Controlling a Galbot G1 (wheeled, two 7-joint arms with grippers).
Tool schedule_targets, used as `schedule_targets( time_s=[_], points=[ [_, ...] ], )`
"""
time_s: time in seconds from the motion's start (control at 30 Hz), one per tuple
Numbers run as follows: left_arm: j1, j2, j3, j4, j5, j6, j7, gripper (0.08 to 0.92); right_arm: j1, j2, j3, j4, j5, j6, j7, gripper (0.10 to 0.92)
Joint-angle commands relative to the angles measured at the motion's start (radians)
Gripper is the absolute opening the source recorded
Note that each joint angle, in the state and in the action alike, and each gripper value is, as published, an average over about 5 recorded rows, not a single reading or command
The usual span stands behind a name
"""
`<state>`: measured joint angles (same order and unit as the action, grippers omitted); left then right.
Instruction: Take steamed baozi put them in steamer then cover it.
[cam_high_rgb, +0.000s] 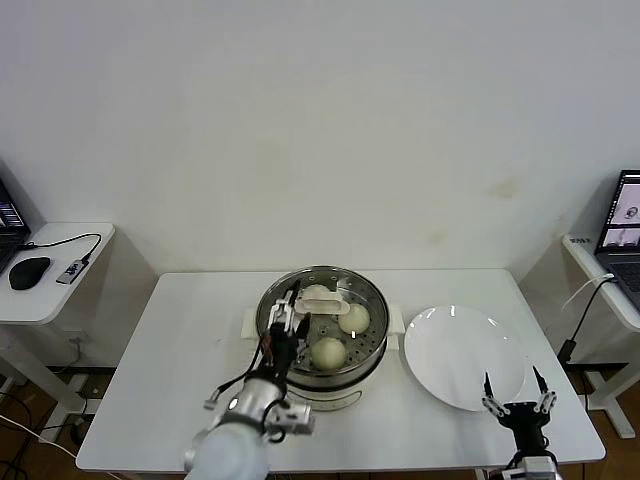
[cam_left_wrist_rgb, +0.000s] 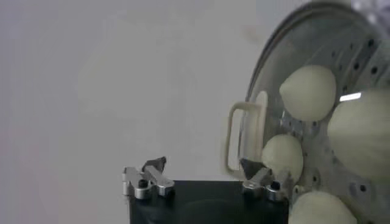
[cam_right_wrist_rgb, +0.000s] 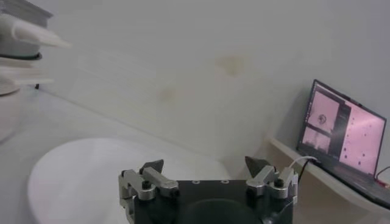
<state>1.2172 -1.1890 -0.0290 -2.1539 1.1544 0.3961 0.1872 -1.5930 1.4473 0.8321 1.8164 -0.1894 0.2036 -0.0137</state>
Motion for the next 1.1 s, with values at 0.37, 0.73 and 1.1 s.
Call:
schedule_targets(
  time_s=[0.37, 0.73, 1.1],
  points=[
    [0.778, -0.073, -0.460, -0.111, -1.068, -0.570, -0.537, 0.823, -0.128, -0.181, -0.085, 0.028, 0.229, 0.053, 0.005, 0.823],
    [0.775, -0.093, -0.447, 0.069, -1.374, -0.642, -0.529, 0.823, -0.272, -0.210, -0.159, 0.155, 0.405, 0.006, -0.089, 0.823],
    [0.725, -0.135, -0.440, 0.081, -1.414, -0.530, -0.421, 0.823, -0.325, -0.180, -0.247, 0.235, 0.355, -0.027, -0.058, 0.823]
  ],
)
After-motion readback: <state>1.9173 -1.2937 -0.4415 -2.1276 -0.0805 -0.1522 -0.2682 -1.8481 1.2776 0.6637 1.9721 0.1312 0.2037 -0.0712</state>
